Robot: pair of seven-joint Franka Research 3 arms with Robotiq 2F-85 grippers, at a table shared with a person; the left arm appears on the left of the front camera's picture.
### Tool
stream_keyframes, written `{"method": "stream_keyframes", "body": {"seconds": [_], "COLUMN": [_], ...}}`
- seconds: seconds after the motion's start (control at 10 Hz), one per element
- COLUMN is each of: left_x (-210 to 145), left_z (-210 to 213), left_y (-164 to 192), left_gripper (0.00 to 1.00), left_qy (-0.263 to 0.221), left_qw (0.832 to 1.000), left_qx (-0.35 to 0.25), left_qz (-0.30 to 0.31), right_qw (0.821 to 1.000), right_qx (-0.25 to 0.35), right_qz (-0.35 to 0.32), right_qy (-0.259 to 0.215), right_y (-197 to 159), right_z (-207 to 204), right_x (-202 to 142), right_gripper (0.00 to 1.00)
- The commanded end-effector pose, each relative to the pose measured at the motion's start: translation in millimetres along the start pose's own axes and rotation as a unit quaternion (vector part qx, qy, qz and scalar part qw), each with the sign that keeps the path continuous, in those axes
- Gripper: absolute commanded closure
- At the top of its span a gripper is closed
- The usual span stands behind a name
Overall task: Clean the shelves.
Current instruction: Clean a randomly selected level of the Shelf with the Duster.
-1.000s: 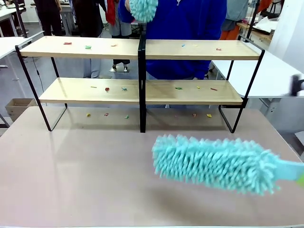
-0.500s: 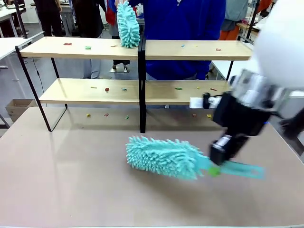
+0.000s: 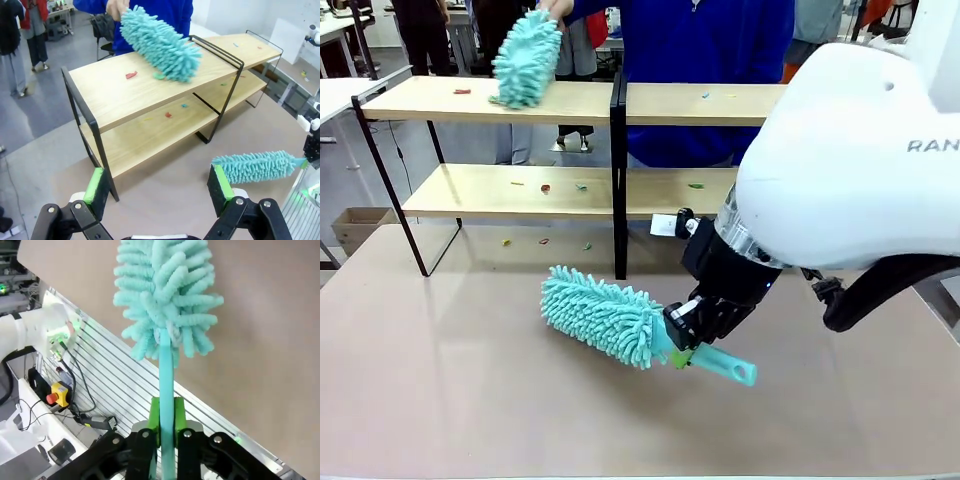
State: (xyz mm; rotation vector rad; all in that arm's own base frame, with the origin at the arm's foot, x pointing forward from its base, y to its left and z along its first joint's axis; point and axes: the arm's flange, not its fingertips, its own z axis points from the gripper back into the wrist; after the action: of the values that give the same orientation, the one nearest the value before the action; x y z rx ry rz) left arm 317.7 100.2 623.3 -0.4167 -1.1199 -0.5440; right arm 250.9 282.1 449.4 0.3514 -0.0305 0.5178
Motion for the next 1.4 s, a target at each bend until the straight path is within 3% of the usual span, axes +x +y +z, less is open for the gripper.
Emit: {"method": "stream_keyframes", "body": {"seconds": [0.0, 0.1, 0.4, 0.5, 1.0, 1.3], "left_x": [-0.1, -0.1, -0.1, -0.1, -0.1, -0.1], "left_z": [0.7, 0.7, 0.7, 0.7, 0.7, 0.7], "left_y": [-1.1, -1.1, -1.1, -1.1, -1.1, -1.1], "left_gripper": [0.00, 0.00, 0.00, 0.00, 0.00, 0.00], "left_qy": [0.007, 0.007, 0.007, 0.007, 0.007, 0.007], "left_qw": [1.000, 1.000, 1.000, 1.000, 1.000, 1.000], "left_qx": [0.005, 0.005, 0.005, 0.005, 0.005, 0.005], "left_qz": [0.005, 0.005, 0.005, 0.005, 0.005, 0.005], "right_qw": [1.000, 0.987, 0.977, 0.975, 0.963, 0.950], "right_qx": [-0.002, -0.052, -0.001, -0.006, -0.029, -0.085], "right_qz": [-0.001, -0.134, -0.152, -0.163, -0.177, -0.196], "right_qy": [0.001, -0.073, -0.147, -0.151, -0.202, -0.229], "right_y": [4.2, 2.2, 0.8, 4.5, 23.1, 24.7], "right_z": [-6.2, -13.5, -38.1, -47.0, -85.0, -112.1], "right_x": [0.3, 7.5, 54.8, 63.5, 100.9, 128.7], "right_gripper": [0.88, 0.88, 0.88, 1.00, 1.00, 1.00]}}
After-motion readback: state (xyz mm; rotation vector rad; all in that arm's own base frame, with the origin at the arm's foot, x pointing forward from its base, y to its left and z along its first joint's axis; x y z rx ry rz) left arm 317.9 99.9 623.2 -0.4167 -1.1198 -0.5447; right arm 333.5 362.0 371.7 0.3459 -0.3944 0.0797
